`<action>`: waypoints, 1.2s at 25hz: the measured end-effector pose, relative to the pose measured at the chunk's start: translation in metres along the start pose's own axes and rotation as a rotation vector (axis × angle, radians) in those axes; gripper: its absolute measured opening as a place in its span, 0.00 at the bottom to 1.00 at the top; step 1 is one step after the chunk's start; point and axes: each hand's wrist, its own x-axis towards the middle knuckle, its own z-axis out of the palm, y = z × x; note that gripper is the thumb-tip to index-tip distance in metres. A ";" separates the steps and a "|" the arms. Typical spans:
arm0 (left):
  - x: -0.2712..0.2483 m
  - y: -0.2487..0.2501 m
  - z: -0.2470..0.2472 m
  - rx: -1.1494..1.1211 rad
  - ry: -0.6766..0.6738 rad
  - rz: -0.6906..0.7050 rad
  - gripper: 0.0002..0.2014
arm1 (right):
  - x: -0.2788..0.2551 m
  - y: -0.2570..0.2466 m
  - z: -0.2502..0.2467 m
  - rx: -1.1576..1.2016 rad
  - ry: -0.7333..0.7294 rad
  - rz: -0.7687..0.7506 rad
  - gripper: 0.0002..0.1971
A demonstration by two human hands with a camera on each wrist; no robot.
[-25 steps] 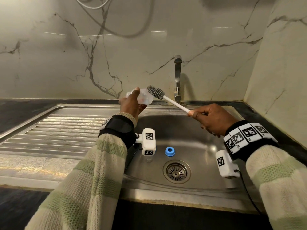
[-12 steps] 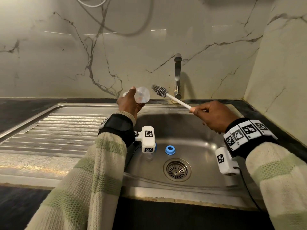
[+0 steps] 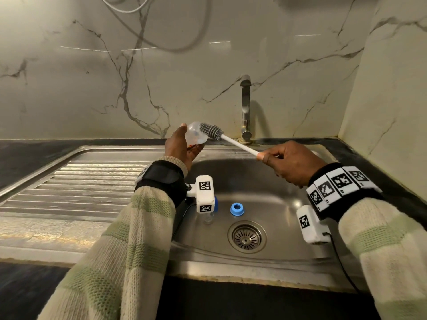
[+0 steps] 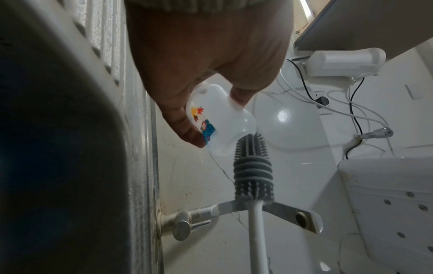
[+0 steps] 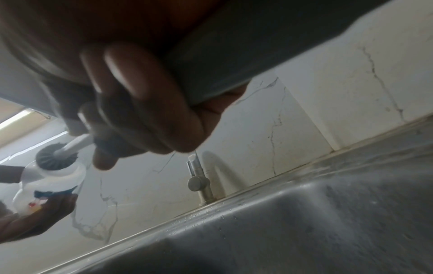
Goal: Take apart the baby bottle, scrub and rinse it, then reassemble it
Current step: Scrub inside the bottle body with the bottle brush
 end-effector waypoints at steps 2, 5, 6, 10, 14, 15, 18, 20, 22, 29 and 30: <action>0.003 -0.001 -0.001 0.020 0.001 -0.015 0.22 | 0.000 0.001 -0.002 0.017 -0.033 0.020 0.13; 0.004 -0.004 0.000 0.092 -0.022 -0.009 0.18 | 0.001 0.001 -0.006 -0.057 0.038 0.003 0.13; 0.006 -0.003 -0.002 0.089 -0.022 -0.014 0.18 | 0.001 0.001 -0.004 -0.043 0.029 -0.005 0.12; 0.012 -0.001 -0.009 0.103 0.039 -0.012 0.26 | 0.000 -0.001 -0.003 0.030 -0.102 0.039 0.14; 0.016 -0.003 -0.008 0.133 0.043 0.021 0.29 | 0.001 0.000 -0.002 -0.113 -0.022 -0.002 0.17; 0.017 -0.003 -0.009 0.126 0.039 0.010 0.30 | 0.000 -0.001 0.000 -0.051 -0.067 0.014 0.16; 0.021 -0.008 -0.013 0.161 0.055 0.004 0.32 | -0.001 -0.003 -0.006 0.014 -0.121 0.057 0.13; 0.021 -0.011 -0.010 0.182 0.040 0.012 0.30 | 0.000 -0.002 -0.010 -0.126 -0.022 0.012 0.13; 0.022 -0.006 -0.008 0.132 0.021 0.007 0.31 | 0.000 -0.003 -0.007 -0.096 -0.034 0.009 0.14; 0.030 -0.014 -0.009 0.203 0.074 0.027 0.30 | -0.001 -0.001 -0.011 -0.120 -0.047 0.031 0.14; 0.032 -0.014 -0.011 0.193 0.091 0.030 0.30 | -0.001 -0.001 -0.008 -0.073 -0.083 0.047 0.14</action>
